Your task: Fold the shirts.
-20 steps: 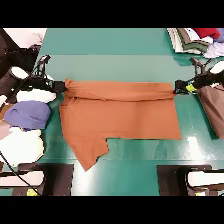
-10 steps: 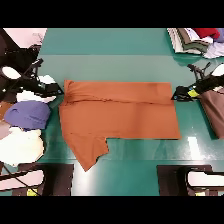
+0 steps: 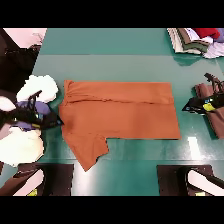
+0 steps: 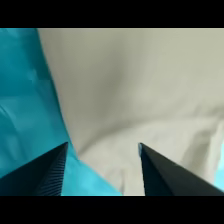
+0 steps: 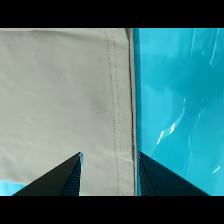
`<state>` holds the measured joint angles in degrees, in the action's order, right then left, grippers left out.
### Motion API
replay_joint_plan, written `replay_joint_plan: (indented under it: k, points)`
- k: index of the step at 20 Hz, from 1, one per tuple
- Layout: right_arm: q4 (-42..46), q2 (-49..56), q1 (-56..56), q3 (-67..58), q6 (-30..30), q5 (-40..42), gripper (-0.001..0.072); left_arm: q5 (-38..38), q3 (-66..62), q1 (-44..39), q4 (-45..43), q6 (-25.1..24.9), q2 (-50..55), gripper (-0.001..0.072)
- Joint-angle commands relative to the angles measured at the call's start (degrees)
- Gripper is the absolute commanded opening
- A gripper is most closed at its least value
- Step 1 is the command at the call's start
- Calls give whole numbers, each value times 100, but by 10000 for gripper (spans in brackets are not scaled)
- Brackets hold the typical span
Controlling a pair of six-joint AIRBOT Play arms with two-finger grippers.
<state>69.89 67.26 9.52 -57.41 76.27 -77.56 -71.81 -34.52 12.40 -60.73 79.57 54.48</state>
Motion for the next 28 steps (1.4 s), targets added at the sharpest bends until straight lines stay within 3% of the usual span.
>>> replay_joint_plan:
  k: [1, 11, 12, 15, 16, 20, 24, 28]
  points:
    - [-151, -229, 48, 208, -76, 149, 409, -57, 942, 7, 365, -7, -319, 526]
    - [-448, -232, 46, 203, -149, 214, 408, 313, 1526, 7, 1058, -435, -319, 524]
    - [-446, -232, 48, 203, -149, 203, 408, 369, 1585, 7, 1172, -463, -319, 432]
    - [-409, -232, 92, 205, -160, 17, 409, 369, 1600, 7, 1305, -511, -319, 58]
    - [-409, -232, 186, 219, -179, -144, 408, 339, 1578, 7, 1357, -538, -319, 23]
    - [-374, -234, 1008, 697, -313, -682, 409, 146, 1176, 7, 1362, -660, -319, 22]
    - [-400, -11, 1886, 1716, -407, -625, 410, 170, 964, 7, 1517, -763, -319, 22]
    - [-595, 356, 1869, 2238, -669, -398, 407, 188, 964, 7, 1532, -765, -319, 22]
